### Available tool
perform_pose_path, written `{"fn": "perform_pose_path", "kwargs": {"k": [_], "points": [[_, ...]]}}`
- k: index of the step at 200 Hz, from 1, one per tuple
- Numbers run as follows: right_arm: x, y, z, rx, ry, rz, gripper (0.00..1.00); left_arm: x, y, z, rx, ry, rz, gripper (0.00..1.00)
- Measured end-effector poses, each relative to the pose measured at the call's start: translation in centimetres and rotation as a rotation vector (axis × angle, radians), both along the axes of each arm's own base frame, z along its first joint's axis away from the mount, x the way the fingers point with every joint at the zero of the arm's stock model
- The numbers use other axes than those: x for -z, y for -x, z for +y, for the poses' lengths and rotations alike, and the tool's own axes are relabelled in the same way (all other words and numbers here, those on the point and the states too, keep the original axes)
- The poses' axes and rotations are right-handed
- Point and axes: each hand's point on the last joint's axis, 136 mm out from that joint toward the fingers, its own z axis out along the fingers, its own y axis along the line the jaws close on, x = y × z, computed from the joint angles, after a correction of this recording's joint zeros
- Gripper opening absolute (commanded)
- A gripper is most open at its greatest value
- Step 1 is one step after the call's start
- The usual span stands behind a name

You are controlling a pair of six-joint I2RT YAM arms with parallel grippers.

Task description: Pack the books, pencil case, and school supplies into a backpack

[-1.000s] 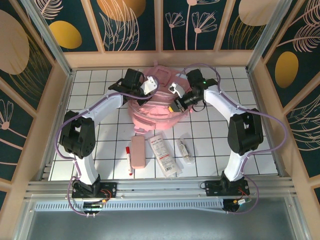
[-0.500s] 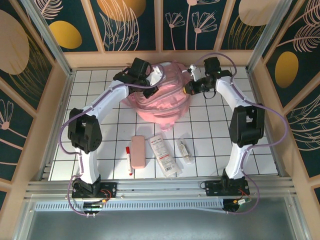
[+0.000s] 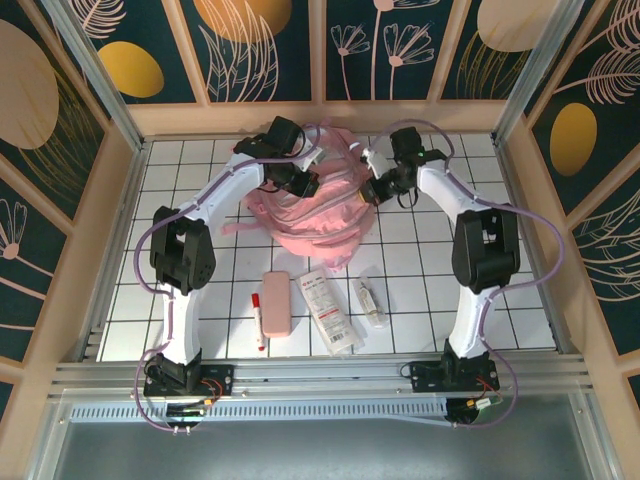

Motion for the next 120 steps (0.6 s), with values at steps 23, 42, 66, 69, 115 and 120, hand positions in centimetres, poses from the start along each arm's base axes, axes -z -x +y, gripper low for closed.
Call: {"fn": "perform_pose_path", "kwargs": {"k": [23, 42, 66, 69, 115, 120], "points": [[-1.5, 2.6, 0.5, -0.094, 0.008, -0.075, 0.00, 0.0, -0.1, 0.2, -0.042, 0.012, 0.025, 0.00], [-3.4, 3.4, 1.2, -0.135, -0.011, -0.136, 0.00, -0.2, 0.0, 0.1, -0.069, 0.037, 0.053, 0.00], [-4.2, 4.5, 3.5, -0.188, -0.055, -0.147, 0.00, -0.5, -0.3, -0.2, -0.123, 0.079, 0.086, 0.00], [-4.2, 4.7, 3.9, -0.195, -0.060, -0.143, 0.00, -0.5, -0.3, -0.2, -0.134, 0.080, 0.090, 0.00], [-1.8, 6.6, 9.0, -0.244, -0.102, -0.021, 0.00, 2.2, 0.0, 2.1, -0.317, 0.016, 0.157, 0.00], [-1.6, 6.6, 9.1, -0.238, -0.104, -0.011, 0.00, 2.3, 0.0, 2.1, -0.327, 0.018, 0.161, 0.00]]}}
